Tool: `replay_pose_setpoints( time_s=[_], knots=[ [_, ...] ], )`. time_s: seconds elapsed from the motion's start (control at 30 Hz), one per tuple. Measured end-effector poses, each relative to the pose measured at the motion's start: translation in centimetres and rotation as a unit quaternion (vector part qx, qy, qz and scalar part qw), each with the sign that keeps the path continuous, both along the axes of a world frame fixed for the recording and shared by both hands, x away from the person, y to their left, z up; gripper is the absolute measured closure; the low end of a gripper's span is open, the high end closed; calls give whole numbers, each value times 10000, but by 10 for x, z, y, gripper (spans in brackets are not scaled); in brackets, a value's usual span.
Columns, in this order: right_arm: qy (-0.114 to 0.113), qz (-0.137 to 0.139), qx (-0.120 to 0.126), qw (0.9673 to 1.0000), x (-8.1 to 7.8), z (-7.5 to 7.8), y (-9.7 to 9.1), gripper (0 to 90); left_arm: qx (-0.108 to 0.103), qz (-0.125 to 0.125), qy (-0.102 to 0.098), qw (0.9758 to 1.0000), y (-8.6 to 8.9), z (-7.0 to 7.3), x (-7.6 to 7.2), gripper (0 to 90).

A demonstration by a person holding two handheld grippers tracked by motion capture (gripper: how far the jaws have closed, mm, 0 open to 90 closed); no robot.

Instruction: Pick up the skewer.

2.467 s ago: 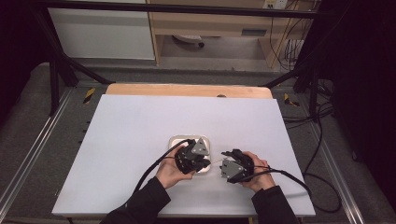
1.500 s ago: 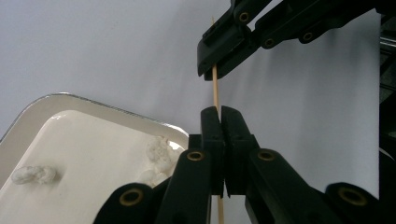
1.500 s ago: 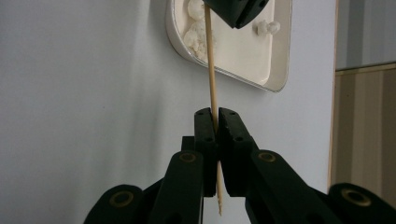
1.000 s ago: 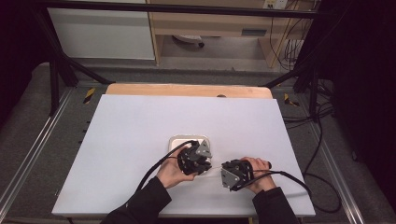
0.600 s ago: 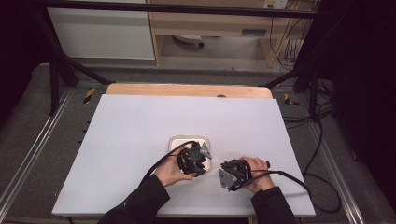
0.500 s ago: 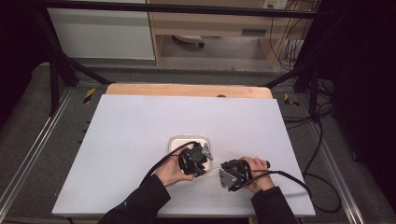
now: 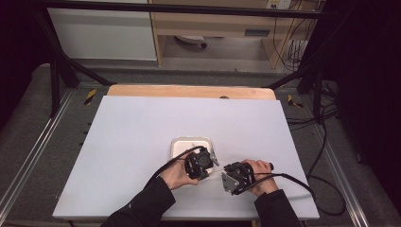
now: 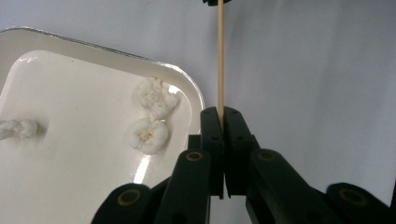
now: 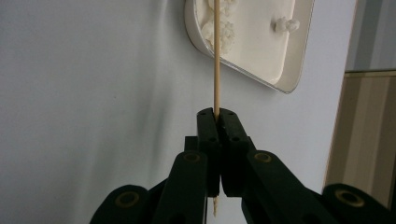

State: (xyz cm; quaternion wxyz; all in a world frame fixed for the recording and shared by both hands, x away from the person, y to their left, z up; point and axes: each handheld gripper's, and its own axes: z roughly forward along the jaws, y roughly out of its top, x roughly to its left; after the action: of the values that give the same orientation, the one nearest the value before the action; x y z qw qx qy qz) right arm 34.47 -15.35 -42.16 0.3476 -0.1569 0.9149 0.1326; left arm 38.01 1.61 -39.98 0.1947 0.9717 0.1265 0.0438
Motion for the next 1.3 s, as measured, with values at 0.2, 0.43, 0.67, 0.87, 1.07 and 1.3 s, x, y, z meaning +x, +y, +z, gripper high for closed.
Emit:
replay_pose_setpoints(
  time_s=[0.2,0.43,0.67,0.87,1.07,1.3],
  knots=[
    [-5,-29,6,10000,-1,1,0,892,-42,28,-87,9999,1,1,-2,887],
    [127,-279,426,9986,-1,6,-3,775,-154,78,-249,9995,8,4,-4,888],
    [538,-1244,1509,9792,6,13,-17,478,-167,254,-370,9989,27,6,-3,888],
    [929,-1910,2297,9498,11,11,-33,287,-233,467,-430,9977,49,7,-3,887],
    [1364,-2555,2754,9167,15,3,-44,182,-499,727,-493,9949,73,9,-5,887],
    [1952,-3159,3078,8760,18,-3,-50,92,-966,1071,-657,9874,98,12,-12,887]
  ],
)
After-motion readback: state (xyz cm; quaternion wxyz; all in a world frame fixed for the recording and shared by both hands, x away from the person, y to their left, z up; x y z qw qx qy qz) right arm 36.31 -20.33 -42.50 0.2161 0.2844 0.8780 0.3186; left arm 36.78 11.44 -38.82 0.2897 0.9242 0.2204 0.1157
